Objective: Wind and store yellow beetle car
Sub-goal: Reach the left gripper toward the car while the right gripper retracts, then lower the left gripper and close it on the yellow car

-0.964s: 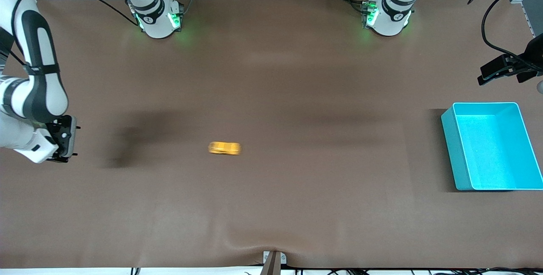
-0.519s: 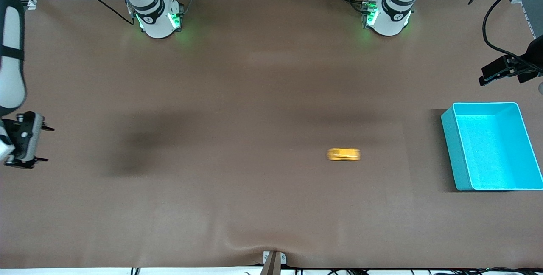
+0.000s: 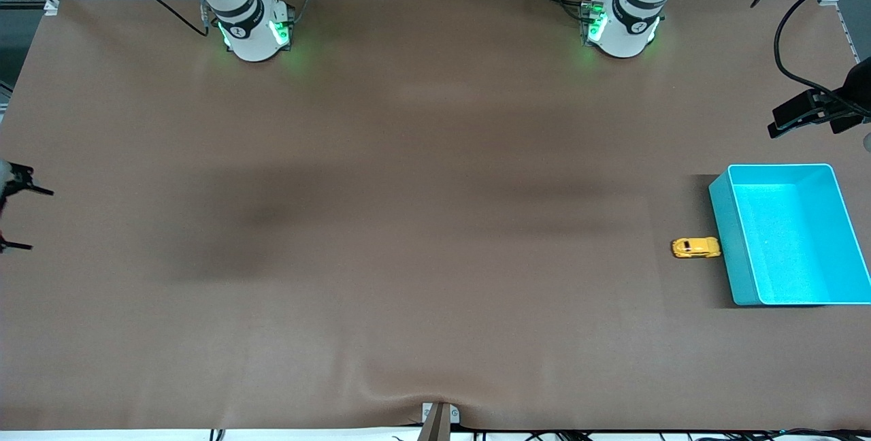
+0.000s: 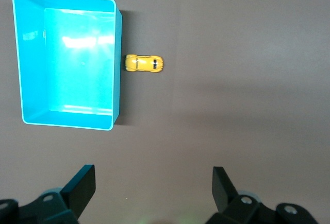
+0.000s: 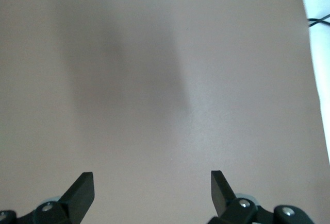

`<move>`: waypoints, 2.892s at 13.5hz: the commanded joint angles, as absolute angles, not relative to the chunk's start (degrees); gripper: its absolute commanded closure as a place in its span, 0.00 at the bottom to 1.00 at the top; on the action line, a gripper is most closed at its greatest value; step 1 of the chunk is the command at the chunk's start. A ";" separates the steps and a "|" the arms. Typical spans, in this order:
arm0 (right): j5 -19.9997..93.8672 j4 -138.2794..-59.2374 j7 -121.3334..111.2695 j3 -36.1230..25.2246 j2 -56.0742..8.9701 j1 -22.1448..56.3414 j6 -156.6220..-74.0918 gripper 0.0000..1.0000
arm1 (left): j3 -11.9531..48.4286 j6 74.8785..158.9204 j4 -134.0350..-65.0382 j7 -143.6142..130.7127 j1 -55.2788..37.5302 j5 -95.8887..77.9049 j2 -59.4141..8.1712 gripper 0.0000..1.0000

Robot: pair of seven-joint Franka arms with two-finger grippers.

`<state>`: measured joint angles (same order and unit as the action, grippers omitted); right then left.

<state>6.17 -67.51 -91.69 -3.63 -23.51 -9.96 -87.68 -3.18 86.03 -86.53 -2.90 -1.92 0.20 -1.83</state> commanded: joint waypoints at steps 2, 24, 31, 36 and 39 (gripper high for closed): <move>7.12 -64.60 -80.63 -2.46 -19.00 -6.60 -83.76 0.00 | -2.90 86.40 -86.14 -1.67 -1.32 0.53 -2.80 0.00; 5.36 -67.40 -25.40 -2.72 -9.50 2.90 -69.08 0.00 | -3.08 110.54 -99.63 -25.47 1.84 0.97 -18.56 0.00; 4.22 -82.40 -17.93 -2.64 -0.11 2.90 -73.37 0.00 | -2.99 121.19 -108.90 -44.63 3.59 0.53 -17.84 0.00; 3.78 -96.68 -17.75 -1.67 8.44 2.90 -82.62 0.00 | -2.90 130.41 -109.25 -63.59 3.69 0.35 -23.98 0.00; 3.69 -95.72 -17.84 -1.76 7.83 2.73 -82.71 0.00 | -2.90 135.60 -109.16 -73.79 3.78 0.26 -26.80 0.00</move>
